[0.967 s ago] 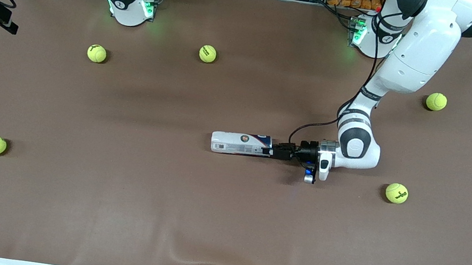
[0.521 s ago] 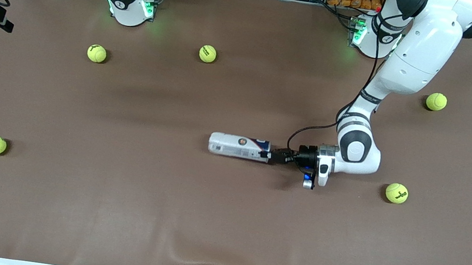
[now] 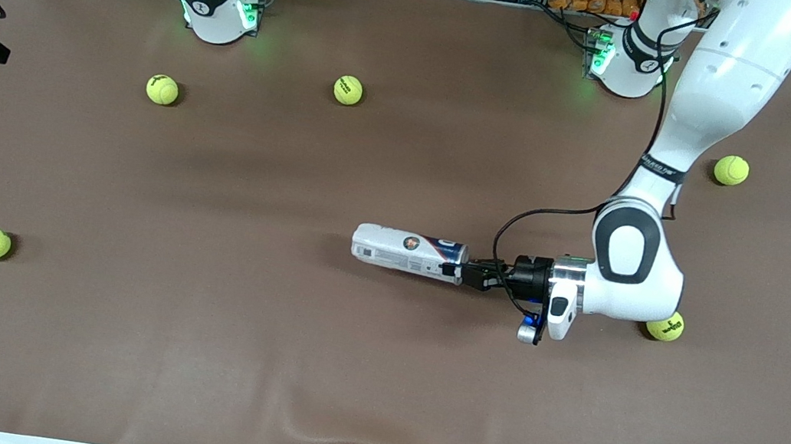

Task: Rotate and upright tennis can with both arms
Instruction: 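Grasp the end of the can with the left gripper, then lift and rotate the can upright with the left gripper, set it down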

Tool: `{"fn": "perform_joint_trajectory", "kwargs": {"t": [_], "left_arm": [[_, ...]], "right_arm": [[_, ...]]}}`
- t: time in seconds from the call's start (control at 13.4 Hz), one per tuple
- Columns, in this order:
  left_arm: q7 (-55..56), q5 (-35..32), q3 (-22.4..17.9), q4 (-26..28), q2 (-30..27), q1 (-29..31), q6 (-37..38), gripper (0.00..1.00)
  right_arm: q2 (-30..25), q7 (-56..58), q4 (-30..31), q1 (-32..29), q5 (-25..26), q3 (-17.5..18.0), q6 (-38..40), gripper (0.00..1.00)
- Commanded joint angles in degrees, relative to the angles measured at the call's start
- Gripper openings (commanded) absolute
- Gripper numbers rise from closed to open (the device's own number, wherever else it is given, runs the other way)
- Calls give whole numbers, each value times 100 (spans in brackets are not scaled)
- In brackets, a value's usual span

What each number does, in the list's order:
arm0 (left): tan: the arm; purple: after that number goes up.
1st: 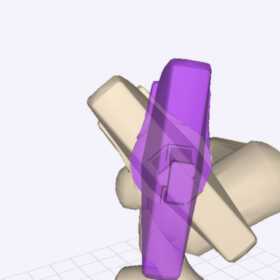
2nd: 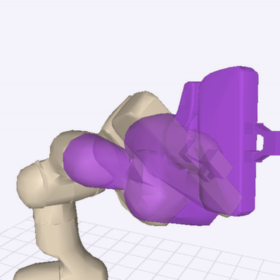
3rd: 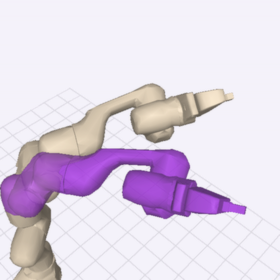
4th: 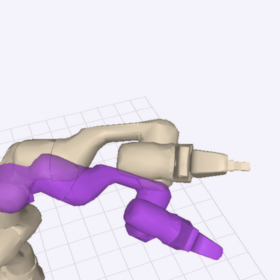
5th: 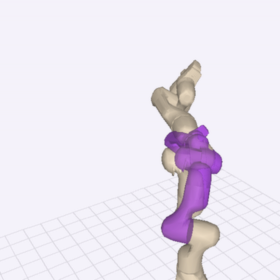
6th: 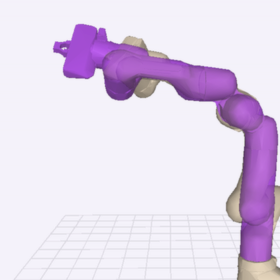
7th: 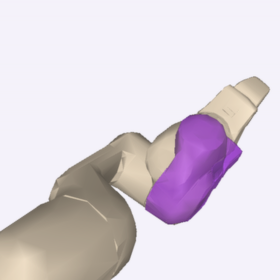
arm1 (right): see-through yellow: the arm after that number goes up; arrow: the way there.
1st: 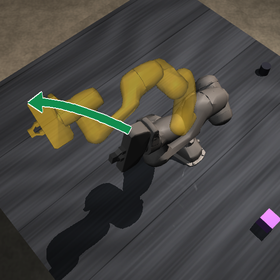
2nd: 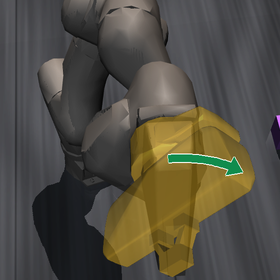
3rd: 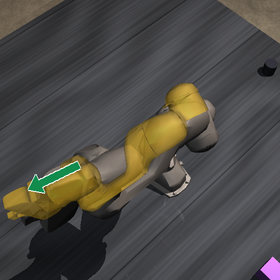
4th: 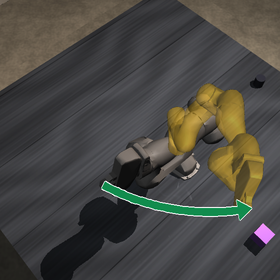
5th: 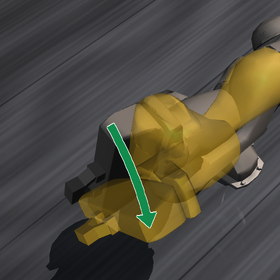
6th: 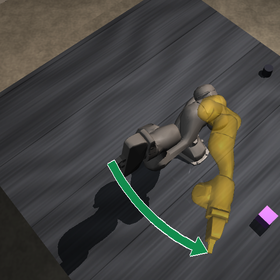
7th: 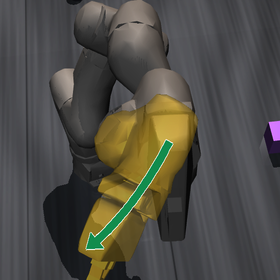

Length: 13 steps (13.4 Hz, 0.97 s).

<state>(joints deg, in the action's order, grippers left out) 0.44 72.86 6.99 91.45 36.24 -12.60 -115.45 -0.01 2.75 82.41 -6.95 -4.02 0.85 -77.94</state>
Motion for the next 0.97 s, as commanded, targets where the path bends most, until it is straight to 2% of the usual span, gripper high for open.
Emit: {"fn": "perform_joint_trajectory", "kwargs": {"t": [0.0,0.3,0.45,0.89], "left_arm": [[622,-665,-22,-118,-336,12,76,0],[1755,-1904,13,-645,-538,-58,206,0],[2248,-2266,22,-856,-556,-84,365,0],[2908,-3426,31,-919,-890,-541,366,0]], "right_arm": [[-34,-20,100,-61,60,-5,-55,100],[-34,-11,100,122,60,21,16,100],[-43,-20,73,255,77,21,-1,100],[-25,-20,82,290,95,3,-28,100]]}}
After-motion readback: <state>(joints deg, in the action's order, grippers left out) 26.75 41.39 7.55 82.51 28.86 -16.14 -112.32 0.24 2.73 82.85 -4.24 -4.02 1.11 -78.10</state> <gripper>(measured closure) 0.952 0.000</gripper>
